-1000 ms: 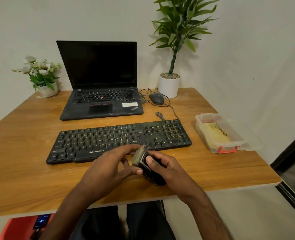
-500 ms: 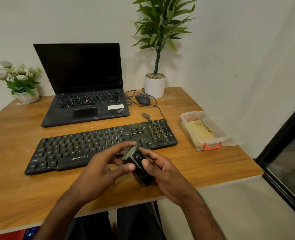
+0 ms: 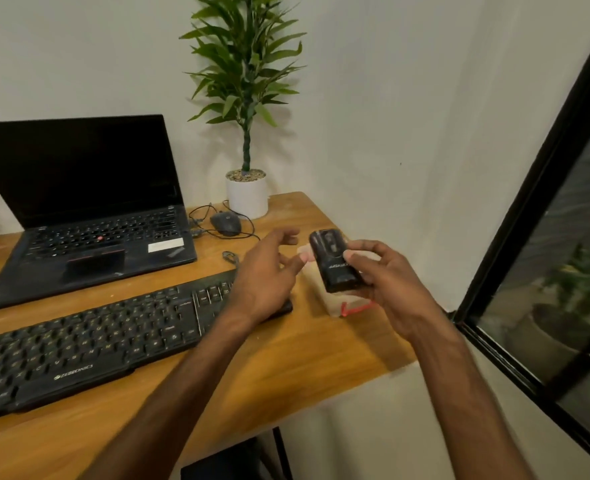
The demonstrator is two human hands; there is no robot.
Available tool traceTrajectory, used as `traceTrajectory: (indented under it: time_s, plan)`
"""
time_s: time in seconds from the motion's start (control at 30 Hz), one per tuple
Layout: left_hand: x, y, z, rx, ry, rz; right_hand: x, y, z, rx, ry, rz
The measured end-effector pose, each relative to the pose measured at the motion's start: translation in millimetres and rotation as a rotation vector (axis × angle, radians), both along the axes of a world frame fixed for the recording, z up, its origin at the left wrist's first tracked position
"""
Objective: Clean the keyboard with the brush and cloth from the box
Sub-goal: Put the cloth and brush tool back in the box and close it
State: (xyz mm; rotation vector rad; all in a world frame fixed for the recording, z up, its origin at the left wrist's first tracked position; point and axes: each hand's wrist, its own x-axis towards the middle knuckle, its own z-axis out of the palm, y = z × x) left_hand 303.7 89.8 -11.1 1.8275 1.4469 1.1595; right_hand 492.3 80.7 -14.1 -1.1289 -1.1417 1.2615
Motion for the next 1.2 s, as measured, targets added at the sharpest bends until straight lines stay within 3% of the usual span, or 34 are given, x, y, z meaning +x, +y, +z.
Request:
traceTrajectory:
  time_s: [0.13, 0.23, 0.57, 0.7, 0.93, 1.03, 1.1, 1.2]
  plan:
    - [21, 18, -13, 0.069, 0.411, -0.015, 22, 43, -7, -0.019, -0.271, -0.113]
    - [32, 18, -28, 0.082, 0.577, -0.076, 18, 64, -20, -0.039, -0.535, -0.143]
    - [40, 12, -53, 0.071, 0.694, -0.085, -11, 67, -30, 0.109, -1.180, -0.199]
    - [42, 11, -52, 0.103, 0.675, -0.103, -9, 66, -35, 0.124, -1.331, -0.212]
    - [47, 0, -49, 0.100, 0.641, -0.107, -8, 56, -37, 0.157, -1.416, -0.181]
    - [46, -2, -44, 0.124, 0.649, -0.077, 3, 45, -30, 0.404, -1.248, -0.388]
    - [45, -3, -39, 0.149, 0.646, -0.052, 22, 45, -24, 0.465, -1.097, -0.547]
    - [46, -3, -31, 0.167, 0.645, -0.034, 65, 65, -30, 0.171, -1.050, -0.587]
